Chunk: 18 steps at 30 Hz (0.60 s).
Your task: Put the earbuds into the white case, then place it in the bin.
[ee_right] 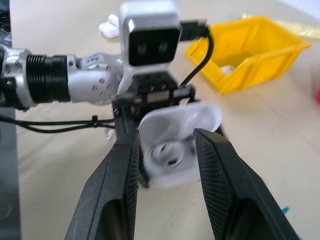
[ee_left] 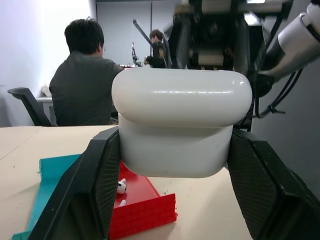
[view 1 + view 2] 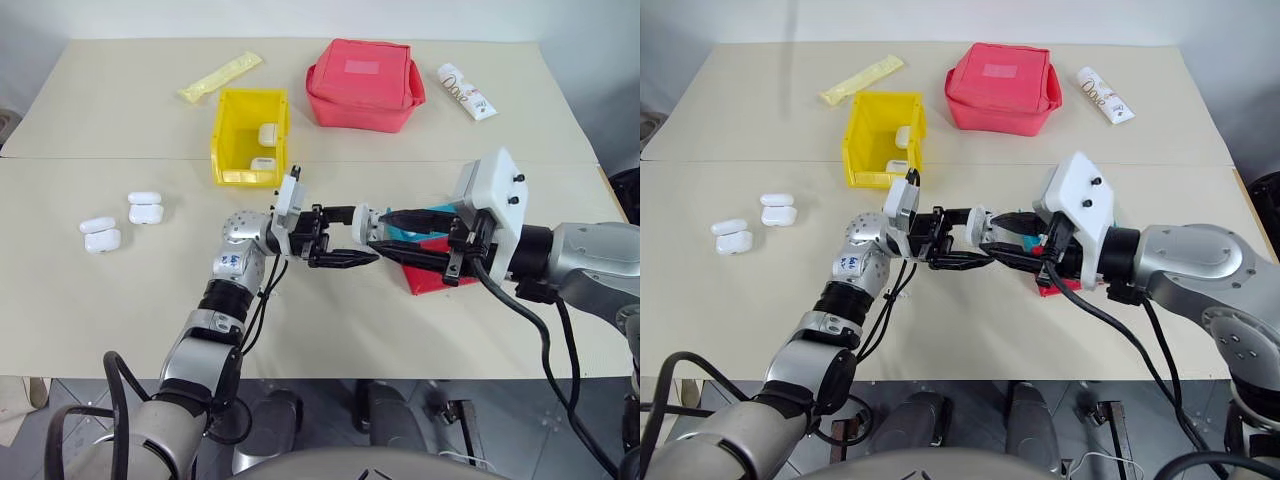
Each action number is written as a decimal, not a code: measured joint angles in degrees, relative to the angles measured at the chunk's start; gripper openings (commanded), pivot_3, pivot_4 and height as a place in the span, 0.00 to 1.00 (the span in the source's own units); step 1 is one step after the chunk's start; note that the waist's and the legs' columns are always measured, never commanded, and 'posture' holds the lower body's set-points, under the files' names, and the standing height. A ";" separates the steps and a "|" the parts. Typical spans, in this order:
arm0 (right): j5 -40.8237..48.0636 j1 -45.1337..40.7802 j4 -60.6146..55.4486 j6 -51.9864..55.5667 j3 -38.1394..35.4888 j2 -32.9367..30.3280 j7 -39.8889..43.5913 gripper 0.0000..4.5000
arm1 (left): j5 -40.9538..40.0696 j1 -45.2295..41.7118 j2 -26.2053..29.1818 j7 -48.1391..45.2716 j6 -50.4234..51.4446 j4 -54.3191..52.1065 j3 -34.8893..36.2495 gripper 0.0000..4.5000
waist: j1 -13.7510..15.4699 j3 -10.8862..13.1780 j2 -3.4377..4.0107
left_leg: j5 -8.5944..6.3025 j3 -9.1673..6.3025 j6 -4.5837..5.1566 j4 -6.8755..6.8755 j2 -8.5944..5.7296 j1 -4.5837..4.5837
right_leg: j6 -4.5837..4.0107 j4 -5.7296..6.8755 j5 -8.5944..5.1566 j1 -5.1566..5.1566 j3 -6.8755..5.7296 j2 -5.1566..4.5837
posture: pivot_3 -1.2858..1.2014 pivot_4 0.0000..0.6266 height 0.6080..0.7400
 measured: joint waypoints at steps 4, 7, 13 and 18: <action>0.26 -3.52 -0.35 0.15 -0.37 -0.05 -1.23 0.40 | 2.92 0.00 0.17 2.37 -1.40 -0.89 -1.17 0.62 | 0.09 0.00 0.00 | 0.00 -0.01 0.00 -0.01 0.01 -0.01 | 0.00 -0.02 0.00 0.00 -0.02 -0.01 | 0.52 0.24 1.00; 0.23 -6.32 -0.52 0.89 0.50 -0.07 -1.90 0.40 | 5.95 -0.35 1.08 5.70 -2.31 -1.94 -2.16 0.62 | 0.02 0.00 0.00 | 0.00 -0.01 0.00 -0.01 0.00 -0.02 | 0.00 0.00 0.00 -0.02 0.00 -0.01 | 0.52 0.24 1.00; -2.32 -14.57 0.10 6.36 8.53 0.47 -3.93 0.17 | 14.38 -2.55 3.41 13.24 -5.05 -2.19 -5.45 0.62 | -0.06 0.00 0.00 | 0.01 0.00 -0.03 -0.01 0.01 -0.07 | 0.00 0.04 0.00 -0.10 0.01 -0.01 | 0.52 0.24 1.00; -7.26 -17.38 1.66 7.91 15.78 0.93 -3.18 0.01 | 18.01 -5.63 4.85 16.20 -5.26 -2.63 -7.30 0.62 | -0.02 0.00 -0.01 | 0.00 0.00 0.01 -0.02 -0.05 -0.15 | 0.00 -0.01 0.00 -0.14 0.00 -0.03 | 0.52 0.24 1.00</action>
